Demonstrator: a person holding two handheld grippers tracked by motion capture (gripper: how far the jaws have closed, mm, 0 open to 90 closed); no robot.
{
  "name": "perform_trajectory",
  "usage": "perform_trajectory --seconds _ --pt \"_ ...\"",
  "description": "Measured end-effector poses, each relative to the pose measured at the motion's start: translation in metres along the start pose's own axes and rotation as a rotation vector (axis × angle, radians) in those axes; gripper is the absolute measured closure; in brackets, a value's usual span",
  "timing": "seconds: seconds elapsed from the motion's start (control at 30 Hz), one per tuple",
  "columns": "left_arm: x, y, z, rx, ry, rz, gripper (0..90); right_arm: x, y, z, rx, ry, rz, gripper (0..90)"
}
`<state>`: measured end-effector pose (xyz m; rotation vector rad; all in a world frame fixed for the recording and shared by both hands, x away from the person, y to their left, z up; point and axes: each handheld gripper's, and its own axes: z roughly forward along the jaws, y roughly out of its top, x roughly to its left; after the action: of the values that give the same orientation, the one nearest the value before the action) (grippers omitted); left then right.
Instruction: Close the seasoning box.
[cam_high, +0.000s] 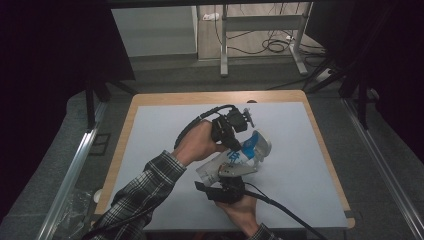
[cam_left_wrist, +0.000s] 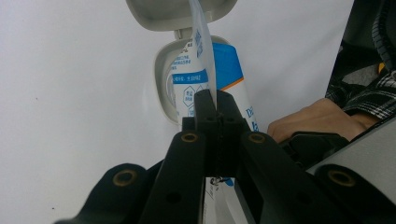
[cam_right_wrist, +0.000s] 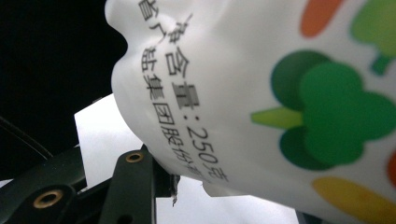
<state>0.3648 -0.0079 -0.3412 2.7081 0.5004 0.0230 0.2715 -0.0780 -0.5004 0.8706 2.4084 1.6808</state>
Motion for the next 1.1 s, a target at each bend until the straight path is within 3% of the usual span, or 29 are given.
perform_trajectory --seconds 1.1 --pt "-0.0013 0.0069 0.0011 0.03 0.011 0.013 90.0 0.0021 0.003 -0.0024 -0.013 0.002 -0.025 55.7"
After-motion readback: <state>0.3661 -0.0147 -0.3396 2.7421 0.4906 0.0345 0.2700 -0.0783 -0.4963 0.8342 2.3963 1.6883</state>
